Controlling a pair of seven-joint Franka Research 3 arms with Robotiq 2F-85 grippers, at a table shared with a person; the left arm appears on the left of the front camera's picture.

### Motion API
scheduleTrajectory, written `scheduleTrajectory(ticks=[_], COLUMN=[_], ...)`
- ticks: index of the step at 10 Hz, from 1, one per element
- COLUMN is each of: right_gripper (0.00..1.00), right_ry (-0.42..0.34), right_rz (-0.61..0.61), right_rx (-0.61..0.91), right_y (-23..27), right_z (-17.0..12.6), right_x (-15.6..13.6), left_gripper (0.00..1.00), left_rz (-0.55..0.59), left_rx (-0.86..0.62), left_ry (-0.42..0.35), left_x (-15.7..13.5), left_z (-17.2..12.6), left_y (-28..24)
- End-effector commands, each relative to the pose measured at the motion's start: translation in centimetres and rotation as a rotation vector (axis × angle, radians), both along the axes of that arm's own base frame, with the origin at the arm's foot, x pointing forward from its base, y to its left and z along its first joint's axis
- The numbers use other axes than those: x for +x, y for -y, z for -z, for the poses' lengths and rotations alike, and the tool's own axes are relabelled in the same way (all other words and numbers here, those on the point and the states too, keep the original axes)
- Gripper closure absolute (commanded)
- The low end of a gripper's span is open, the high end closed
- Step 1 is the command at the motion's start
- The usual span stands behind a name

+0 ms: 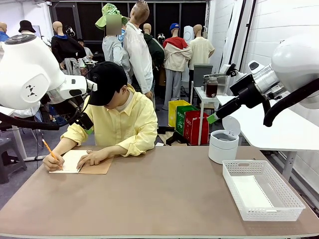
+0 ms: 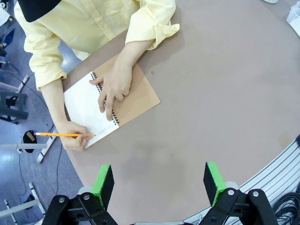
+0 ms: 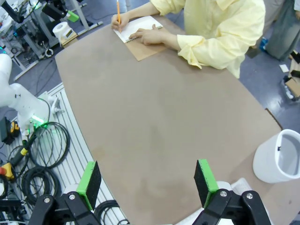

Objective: Sort the paper based on its condition.
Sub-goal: If a person hands you a paper, place it in the Organizing basket , and if it's crumpled, put it in the Trash can.

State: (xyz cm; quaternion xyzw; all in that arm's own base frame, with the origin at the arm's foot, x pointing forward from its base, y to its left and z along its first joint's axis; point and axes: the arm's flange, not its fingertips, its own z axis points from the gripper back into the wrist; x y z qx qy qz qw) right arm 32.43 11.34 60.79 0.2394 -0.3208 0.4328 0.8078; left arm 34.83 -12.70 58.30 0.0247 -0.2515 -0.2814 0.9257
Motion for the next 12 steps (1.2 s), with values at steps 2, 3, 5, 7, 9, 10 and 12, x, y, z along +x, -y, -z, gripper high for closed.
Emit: scheduleTrajectory(ticks=[2, 3, 5, 7, 9, 10, 12], right_gripper=[0.00, 0.00, 0.00, 0.00, 0.00, 0.00, 0.00], right_ry=[-0.005, -0.005, -0.005, -0.005, -0.005, -0.005, -0.005], right_rz=[-0.004, -0.004, -0.004, -0.004, -0.004, -0.004, -0.004], right_rx=[0.004, 0.004, 0.004, 0.004, 0.004, 0.004, 0.004], right_y=[0.05, 0.05, 0.05, 0.05, 0.05, 0.05, 0.05], right_z=[0.02, 0.02, 0.02, 0.02, 0.02, 0.02, 0.02], right_x=[0.01, 0.01, 0.01, 0.01, 0.01, 0.01, 0.01], left_gripper=[0.00, 0.00, 0.00, 0.00, 0.00, 0.00, 0.00], left_rz=[0.004, 0.004, 0.004, 0.004, 0.004, 0.004, 0.004], left_rx=[-0.003, -0.003, -0.003, -0.003, -0.003, -0.003, -0.003], left_ry=[0.005, 0.005, 0.005, 0.005, 0.005, 0.005, 0.005], left_x=[0.02, 0.02, 0.02, 0.02, 0.02, 0.02, 0.02], left_z=[-0.01, -0.01, -0.01, -0.01, -0.01, -0.01, -0.01], left_y=[-0.06, -0.06, -0.06, -0.06, -0.06, -0.06, -0.06])
